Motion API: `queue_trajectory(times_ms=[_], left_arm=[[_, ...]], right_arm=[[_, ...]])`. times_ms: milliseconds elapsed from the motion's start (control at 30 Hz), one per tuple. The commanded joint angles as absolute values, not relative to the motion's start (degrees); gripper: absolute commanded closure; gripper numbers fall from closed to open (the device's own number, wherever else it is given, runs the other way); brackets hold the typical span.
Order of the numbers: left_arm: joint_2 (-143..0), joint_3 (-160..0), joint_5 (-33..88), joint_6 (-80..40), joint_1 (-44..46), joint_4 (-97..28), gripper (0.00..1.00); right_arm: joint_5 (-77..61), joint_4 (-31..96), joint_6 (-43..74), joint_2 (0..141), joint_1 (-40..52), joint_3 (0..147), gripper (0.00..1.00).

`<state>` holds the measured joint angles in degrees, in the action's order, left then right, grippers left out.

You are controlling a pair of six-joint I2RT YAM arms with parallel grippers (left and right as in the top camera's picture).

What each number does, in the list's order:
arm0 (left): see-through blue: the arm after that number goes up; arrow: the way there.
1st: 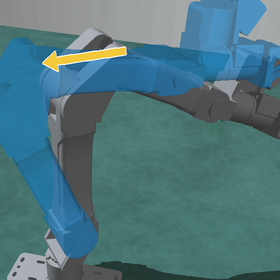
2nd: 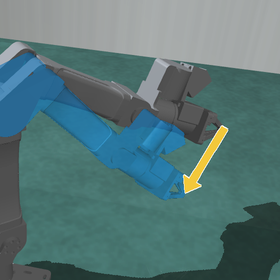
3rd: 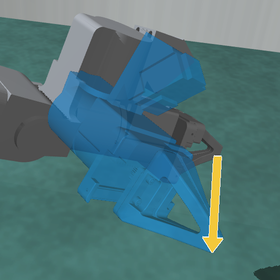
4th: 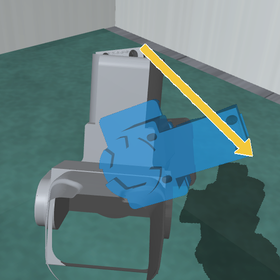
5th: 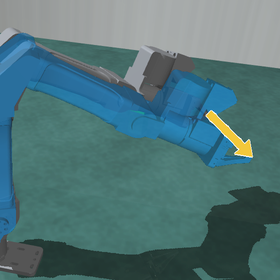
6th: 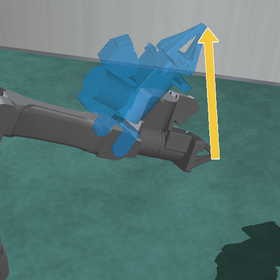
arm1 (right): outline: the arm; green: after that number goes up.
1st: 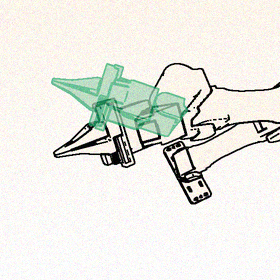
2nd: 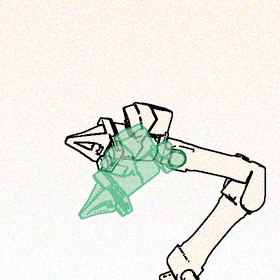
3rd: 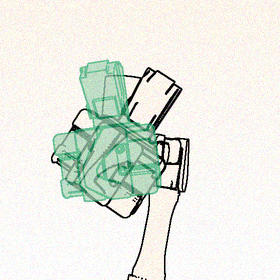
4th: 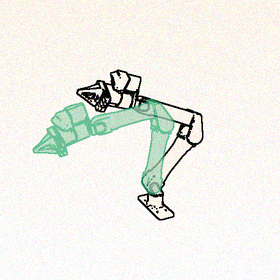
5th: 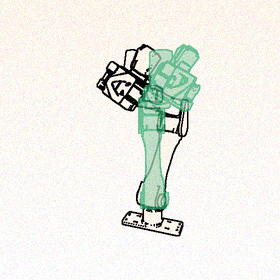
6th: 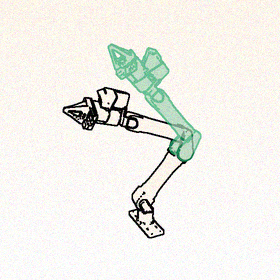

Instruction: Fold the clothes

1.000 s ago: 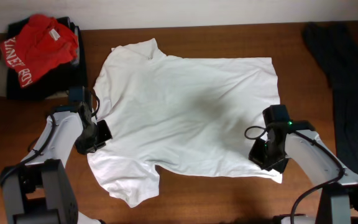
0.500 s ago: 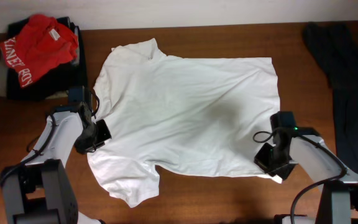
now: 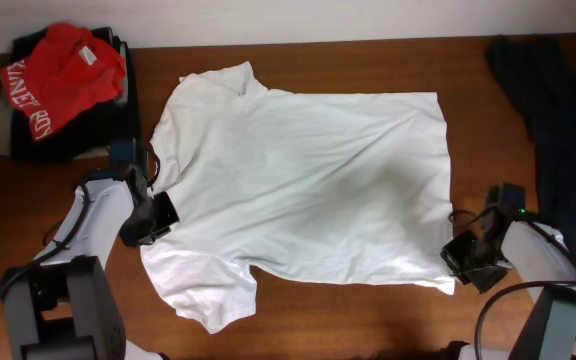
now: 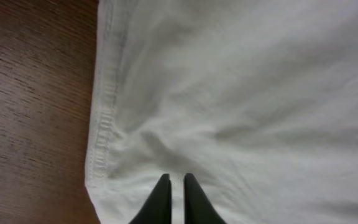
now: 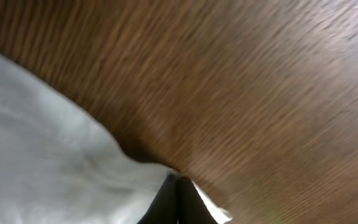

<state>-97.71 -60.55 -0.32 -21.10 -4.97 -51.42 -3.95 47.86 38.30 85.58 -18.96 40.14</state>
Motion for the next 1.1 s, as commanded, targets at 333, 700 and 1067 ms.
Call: queue_trajectory(times_ms=[333, 700, 1067], left_arm=[[-97.10, -60.14, 1.74, -21.80, -5.37, -51.66, 0.31], [-90.28, -60.16, -1.23, -21.80, -5.37, -51.59, 0.29], [-90.30, -60.14, -1.06, -21.80, -5.15, -51.90, 0.29]], right_arm=[[-2.04, 47.37, 36.42, 86.00, -22.26, 41.19, 0.96], [-1.56, 64.60, 30.20, 84.79, -17.61, 55.20, 0.96], [-2.31, 58.48, 33.91, 85.58, 1.65, 52.58, 0.91]])
